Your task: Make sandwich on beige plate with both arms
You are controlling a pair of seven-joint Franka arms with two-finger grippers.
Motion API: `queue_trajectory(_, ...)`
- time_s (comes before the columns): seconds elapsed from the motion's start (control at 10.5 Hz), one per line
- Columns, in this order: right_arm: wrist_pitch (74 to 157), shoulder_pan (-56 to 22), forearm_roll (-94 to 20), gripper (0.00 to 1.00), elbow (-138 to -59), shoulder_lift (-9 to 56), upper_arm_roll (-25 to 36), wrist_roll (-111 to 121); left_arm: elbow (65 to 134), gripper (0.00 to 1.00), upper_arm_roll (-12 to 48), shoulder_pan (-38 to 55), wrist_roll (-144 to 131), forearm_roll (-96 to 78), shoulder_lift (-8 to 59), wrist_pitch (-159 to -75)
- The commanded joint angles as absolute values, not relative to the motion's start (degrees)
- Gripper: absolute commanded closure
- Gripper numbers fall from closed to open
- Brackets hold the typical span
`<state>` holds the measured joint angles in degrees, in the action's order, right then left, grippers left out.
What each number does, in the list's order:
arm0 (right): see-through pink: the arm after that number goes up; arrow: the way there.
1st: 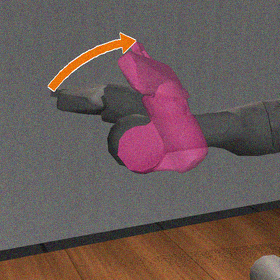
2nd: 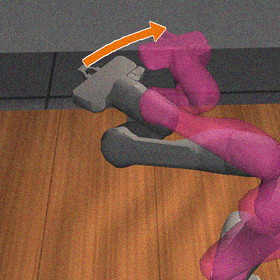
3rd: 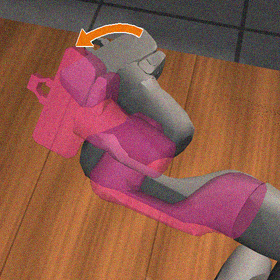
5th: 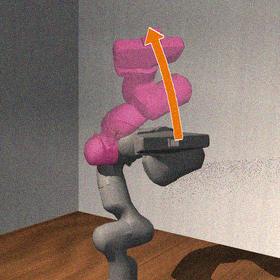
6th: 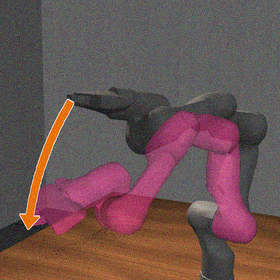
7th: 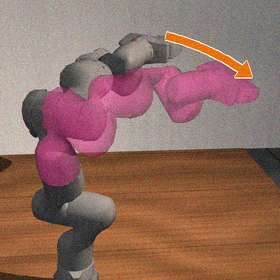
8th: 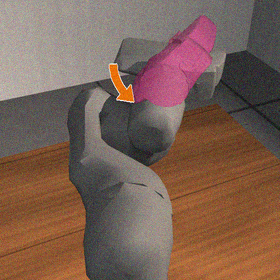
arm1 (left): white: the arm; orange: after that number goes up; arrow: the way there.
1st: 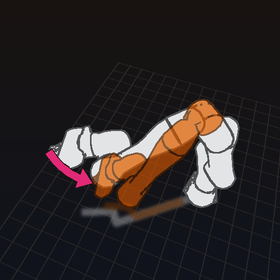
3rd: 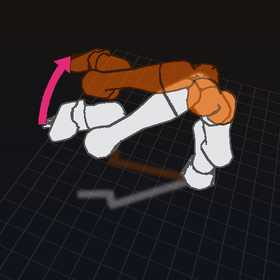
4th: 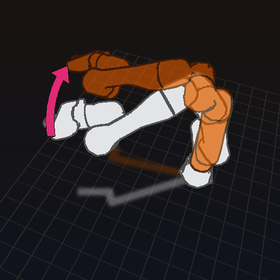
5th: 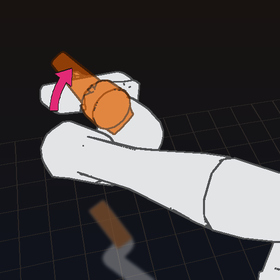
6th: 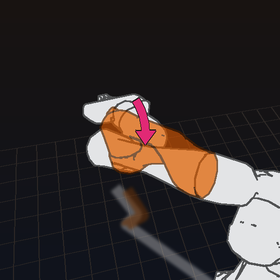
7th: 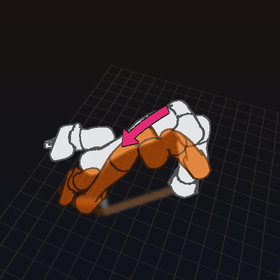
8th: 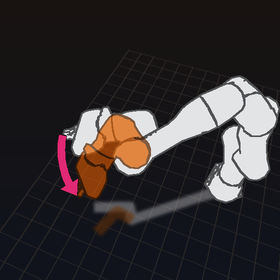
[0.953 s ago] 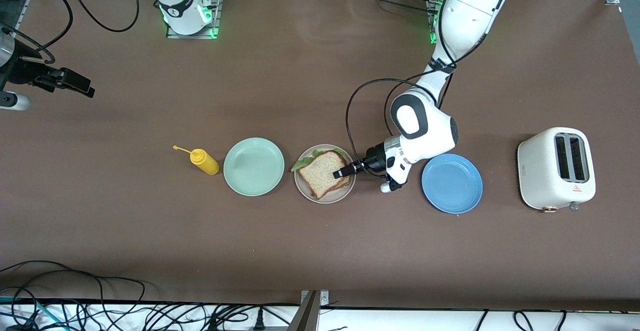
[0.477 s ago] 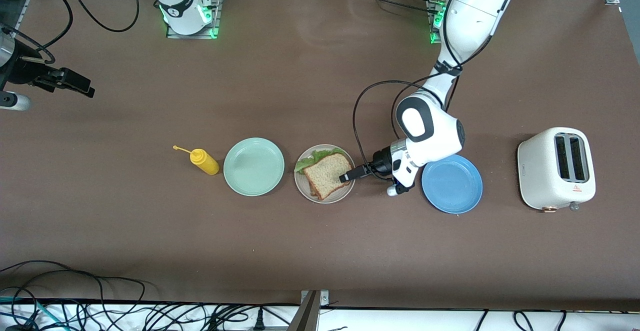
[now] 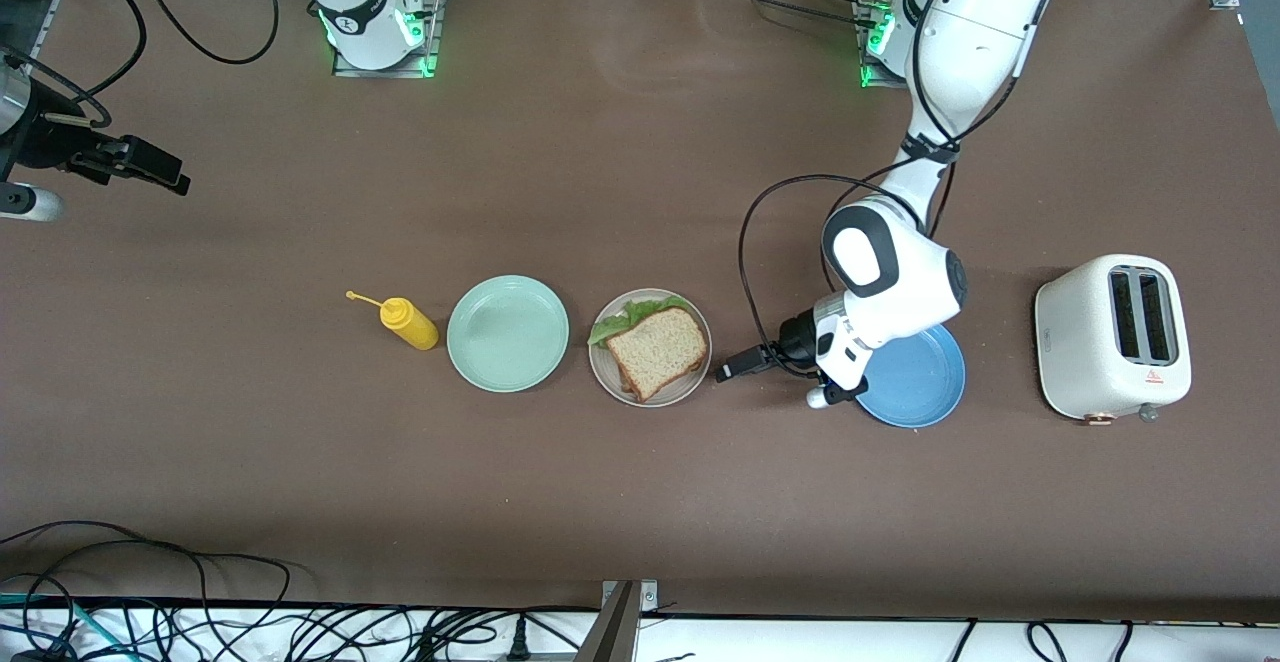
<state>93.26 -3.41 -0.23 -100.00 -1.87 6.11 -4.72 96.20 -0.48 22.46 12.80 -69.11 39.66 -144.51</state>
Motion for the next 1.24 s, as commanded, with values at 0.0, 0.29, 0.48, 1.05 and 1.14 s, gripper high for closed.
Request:
queue_trajectory(0.0, 91.9, -2.9, -0.9, 0.00, -98.9, -1.5, 7.1, -4.1, 97.6, 0.00, -1.1, 20.7, 10.1, -62.5, 36.2, -144.1)
queue_trajectory(0.29, 91.5, -3.0, -0.3, 0.00, -99.0, -2.0, 7.1, -4.4, 98.3, 0.00, -1.2, 18.1, 0.7, -48.3, 31.5, -140.8)
queue_trajectory(0.48, 88.0, -3.0, -0.6, 0.00, -98.8, -2.3, 6.6, -4.0, 98.3, 0.00, -3.2, 16.3, -0.9, -37.6, 28.8, -133.6)
queue_trajectory(1.05, 94.2, -3.3, -0.5, 0.00, -96.8, 0.1, 6.7, -2.2, 99.2, 0.00, -6.6, 11.6, -1.1, -13.6, 23.4, -122.2)
queue_trajectory(1.14, 93.5, -3.1, -0.8, 0.00, -95.2, 0.0, 6.9, -1.2, 100.3, 0.00, -7.5, 11.5, -1.1, -11.1, 22.2, -122.1)
